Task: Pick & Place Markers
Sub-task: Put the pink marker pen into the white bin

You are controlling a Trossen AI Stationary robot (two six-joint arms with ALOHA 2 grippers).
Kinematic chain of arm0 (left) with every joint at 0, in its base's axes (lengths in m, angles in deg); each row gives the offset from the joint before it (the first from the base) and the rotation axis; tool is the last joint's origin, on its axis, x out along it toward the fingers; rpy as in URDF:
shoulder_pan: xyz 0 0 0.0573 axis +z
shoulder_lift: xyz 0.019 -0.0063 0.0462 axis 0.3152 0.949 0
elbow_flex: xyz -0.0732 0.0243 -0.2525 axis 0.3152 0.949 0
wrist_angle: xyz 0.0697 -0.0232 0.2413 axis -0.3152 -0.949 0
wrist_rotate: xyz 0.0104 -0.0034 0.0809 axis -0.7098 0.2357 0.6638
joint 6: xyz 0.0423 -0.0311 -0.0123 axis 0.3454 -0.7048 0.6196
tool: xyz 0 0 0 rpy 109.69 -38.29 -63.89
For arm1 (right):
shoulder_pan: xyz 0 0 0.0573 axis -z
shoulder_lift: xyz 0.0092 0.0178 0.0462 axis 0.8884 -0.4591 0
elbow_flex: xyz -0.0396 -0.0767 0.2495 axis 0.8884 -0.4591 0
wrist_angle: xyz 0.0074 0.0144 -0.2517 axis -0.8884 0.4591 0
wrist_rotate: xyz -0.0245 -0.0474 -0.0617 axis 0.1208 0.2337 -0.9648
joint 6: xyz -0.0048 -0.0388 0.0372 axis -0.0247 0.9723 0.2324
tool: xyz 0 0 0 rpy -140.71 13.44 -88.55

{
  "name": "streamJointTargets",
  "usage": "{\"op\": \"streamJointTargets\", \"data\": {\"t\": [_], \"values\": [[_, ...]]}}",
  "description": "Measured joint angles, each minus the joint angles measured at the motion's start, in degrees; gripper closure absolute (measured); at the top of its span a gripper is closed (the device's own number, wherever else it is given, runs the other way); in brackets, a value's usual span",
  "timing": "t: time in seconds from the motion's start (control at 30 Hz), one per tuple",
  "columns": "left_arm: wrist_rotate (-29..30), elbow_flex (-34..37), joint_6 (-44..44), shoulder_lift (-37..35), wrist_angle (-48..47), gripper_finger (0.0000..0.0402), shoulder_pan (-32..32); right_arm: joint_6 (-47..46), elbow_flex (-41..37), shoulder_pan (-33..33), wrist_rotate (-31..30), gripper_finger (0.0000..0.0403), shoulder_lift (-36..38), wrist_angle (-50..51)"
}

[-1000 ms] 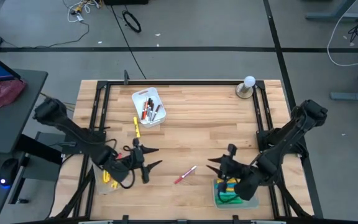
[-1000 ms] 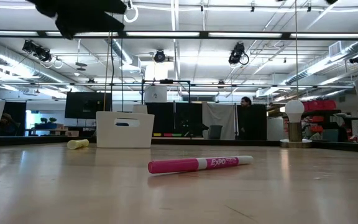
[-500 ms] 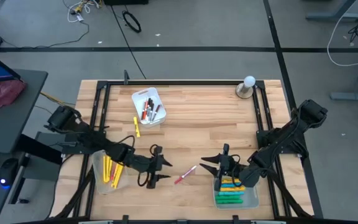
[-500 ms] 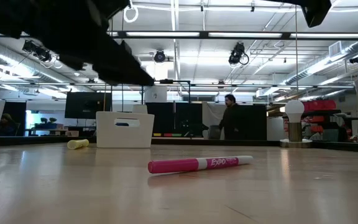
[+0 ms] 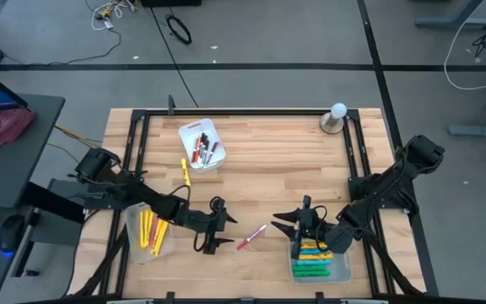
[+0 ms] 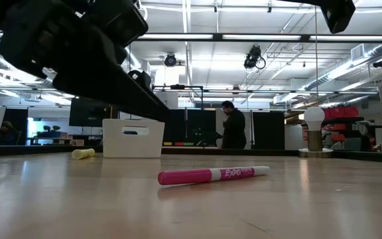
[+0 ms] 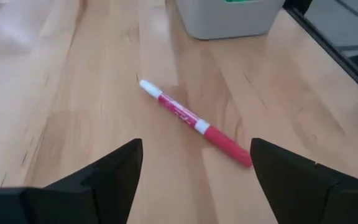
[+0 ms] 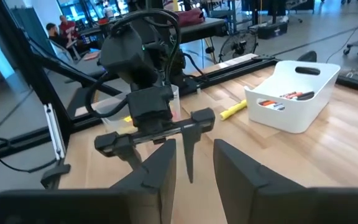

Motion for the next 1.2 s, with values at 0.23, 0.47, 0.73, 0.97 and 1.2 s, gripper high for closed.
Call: {"op": "streamJointTargets", "data": {"t": [0.23,0.47,0.73,0.97,1.2], "values": [[4.7,0.0,1.3,0.0,2.9,0.0095,-0.5,-3.6,0.0,0.0,0.0,0.0295,0.0,-0.2],[7.2,-0.9,0.8,0.0,4.2,0.0095,-1.6,-4.6,0.0,0.0,0.6,0.0295,0.0,-0.2],[11.3,-9.8,0.7,8.5,3.8,0.0095,-3.7,-4.7,0.0,-0.3,6.7,0.0295,0.0,-0.7],[11.5,-18.3,-5.1,15.7,0.4,0.0095,-3.8,-3.8,0.0,-1.6,8.7,0.0295,0.0,-0.2],[18.3,-21.7,-12.7,15.9,-8.9,0.0095,-4.2,-1.7,-0.1,-2.9,9.9,0.0295,0.0,0.8]]}}
